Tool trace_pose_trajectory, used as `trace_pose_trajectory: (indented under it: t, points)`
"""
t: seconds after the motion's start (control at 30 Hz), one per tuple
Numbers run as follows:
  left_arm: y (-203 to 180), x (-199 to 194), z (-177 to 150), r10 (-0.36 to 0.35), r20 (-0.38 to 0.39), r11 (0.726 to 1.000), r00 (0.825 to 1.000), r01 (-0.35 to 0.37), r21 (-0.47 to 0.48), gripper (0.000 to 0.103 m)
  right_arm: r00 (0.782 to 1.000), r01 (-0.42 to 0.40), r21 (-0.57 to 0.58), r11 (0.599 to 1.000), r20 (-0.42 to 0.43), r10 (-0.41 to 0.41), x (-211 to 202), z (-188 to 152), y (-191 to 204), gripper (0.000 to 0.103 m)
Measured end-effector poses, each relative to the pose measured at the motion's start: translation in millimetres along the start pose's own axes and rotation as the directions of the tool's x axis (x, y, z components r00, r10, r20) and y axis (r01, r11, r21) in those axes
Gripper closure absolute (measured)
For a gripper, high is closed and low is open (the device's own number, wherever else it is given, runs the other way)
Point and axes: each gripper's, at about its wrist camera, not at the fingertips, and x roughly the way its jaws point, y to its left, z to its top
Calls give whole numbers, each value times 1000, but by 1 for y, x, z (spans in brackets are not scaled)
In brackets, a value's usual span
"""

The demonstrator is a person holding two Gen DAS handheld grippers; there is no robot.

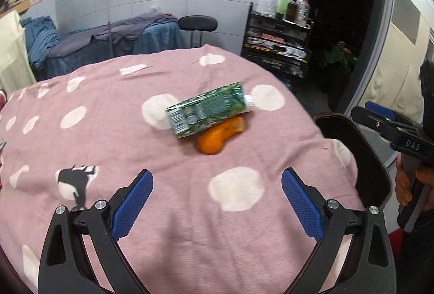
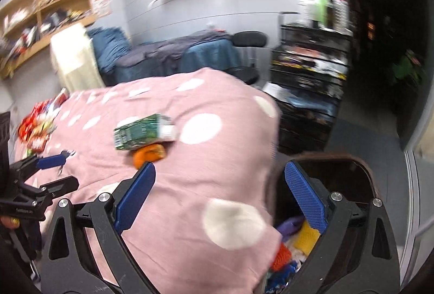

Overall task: Collect trash
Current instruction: 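Grasp the green juice carton with the right tool while the left tool grasps the orange peel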

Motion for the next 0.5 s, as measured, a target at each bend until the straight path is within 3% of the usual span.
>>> trace_pose_trajectory:
  t: [0.3,0.43,0.5]
  points:
    - [36,11,-2,39,-24,998,999,-40,-39,11,994,-89,-200,976,-77,75,55,29,64,8]
    - [51,14,-1,53,-19,996,998,-54,-71,11,991,-99,-359,928,-122,58,90,37,104,8]
    - [60,15,-2,56,-22,994,998,-58,-94,11,990,-99,-455,885,-138,40,110,37,127,8]
